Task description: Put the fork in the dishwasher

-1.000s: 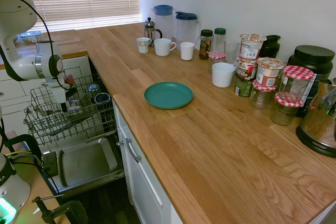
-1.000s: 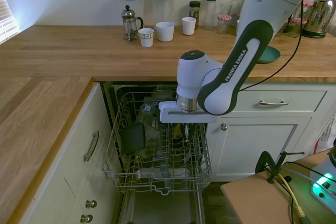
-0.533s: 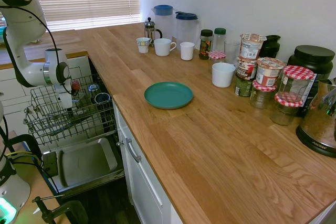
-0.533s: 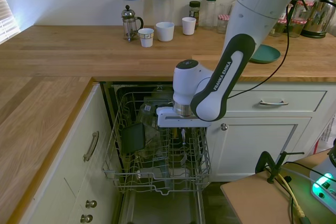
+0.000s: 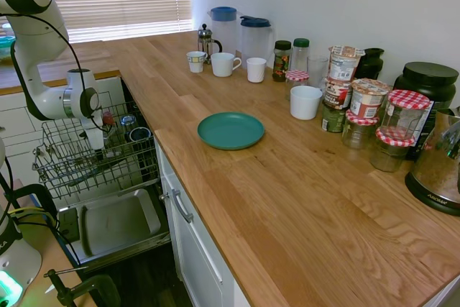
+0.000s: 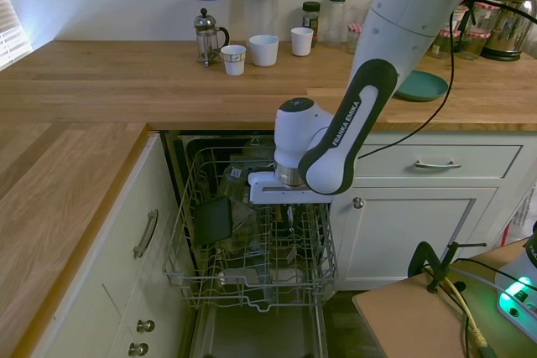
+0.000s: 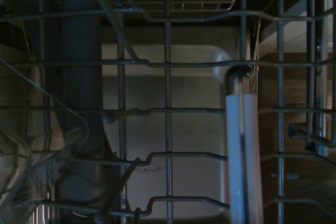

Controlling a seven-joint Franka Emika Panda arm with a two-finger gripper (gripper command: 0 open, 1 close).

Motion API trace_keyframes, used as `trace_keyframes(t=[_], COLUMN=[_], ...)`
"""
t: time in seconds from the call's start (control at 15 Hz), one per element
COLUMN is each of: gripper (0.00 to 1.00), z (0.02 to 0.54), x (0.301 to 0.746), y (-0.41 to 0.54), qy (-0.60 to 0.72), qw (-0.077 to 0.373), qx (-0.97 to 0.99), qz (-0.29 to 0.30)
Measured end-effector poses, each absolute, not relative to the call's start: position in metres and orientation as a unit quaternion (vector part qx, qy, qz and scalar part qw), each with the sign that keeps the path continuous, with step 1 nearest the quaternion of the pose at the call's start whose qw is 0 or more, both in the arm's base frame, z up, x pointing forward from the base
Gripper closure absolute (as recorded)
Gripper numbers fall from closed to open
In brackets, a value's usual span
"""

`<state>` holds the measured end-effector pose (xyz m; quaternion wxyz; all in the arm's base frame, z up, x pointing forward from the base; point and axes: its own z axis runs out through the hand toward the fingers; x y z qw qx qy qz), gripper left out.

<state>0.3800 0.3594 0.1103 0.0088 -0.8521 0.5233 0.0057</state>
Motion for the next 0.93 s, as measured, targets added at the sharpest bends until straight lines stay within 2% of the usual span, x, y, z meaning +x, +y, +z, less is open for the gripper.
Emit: trace_keyframes(t=[0.47, 0.73, 0.93], gripper=[0.00, 0.00, 0.00], z=[0.115, 0.153, 0.192], x=[0.384, 0.387, 0.372], y=[0.361, 0.368, 0.368], qy=[0.522, 0.517, 0.514], qw=[0.013, 0.021, 0.017], qx=[-0.853, -0.856, -0.857], qz=[-0.002, -0.014, -0.025])
